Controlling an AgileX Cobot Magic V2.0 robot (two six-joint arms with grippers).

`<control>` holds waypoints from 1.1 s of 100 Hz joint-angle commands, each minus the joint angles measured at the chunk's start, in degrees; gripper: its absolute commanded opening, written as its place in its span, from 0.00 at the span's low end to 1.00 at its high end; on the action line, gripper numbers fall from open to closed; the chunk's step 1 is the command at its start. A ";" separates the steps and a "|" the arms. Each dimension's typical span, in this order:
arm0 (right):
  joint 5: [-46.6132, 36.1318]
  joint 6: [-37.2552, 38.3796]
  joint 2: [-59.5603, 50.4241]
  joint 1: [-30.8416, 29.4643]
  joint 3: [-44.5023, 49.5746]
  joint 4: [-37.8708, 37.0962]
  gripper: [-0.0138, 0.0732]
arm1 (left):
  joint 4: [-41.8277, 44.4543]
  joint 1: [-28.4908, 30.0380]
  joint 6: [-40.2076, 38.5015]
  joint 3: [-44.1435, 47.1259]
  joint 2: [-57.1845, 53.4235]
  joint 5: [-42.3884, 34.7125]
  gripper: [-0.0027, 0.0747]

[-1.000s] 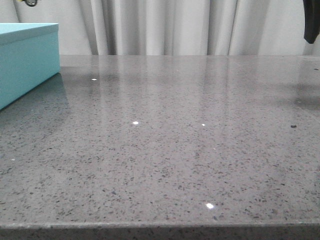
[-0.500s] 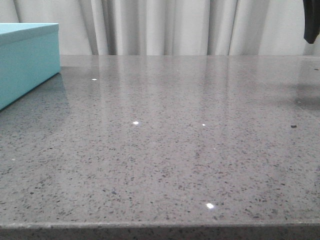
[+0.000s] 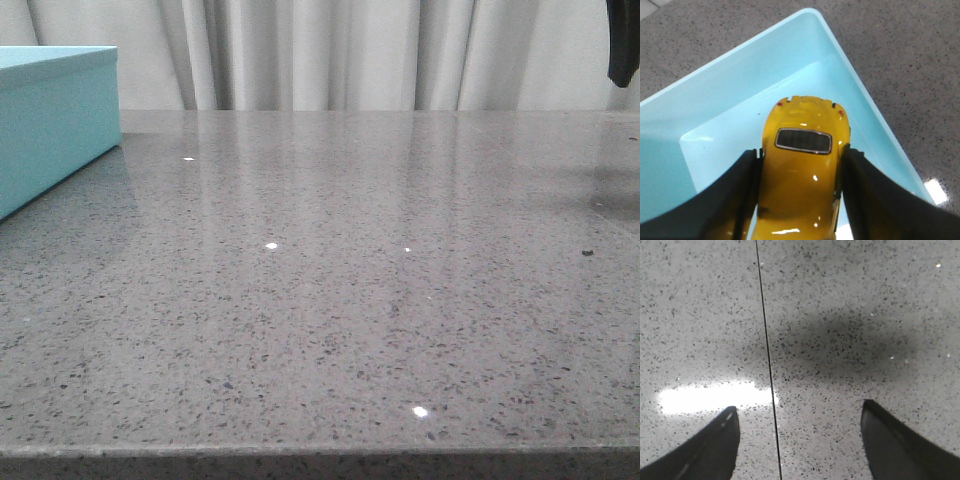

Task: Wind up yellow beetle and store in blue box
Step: 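Lift the beetle with the left gripper and carry it over the box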

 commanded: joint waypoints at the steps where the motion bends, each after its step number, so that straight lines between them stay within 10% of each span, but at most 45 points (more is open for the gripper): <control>1: -0.37 -0.50 -2.46 -0.02 -1.42 -0.86 0.74 | 0.13 0.09 -0.65 -1.73 -2.93 -2.61 0.28; 110: -1.00 -0.56 -2.46 -0.02 -1.42 -0.84 0.74 | 3.23 4.61 -9.84 10.31 0.55 -11.30 0.28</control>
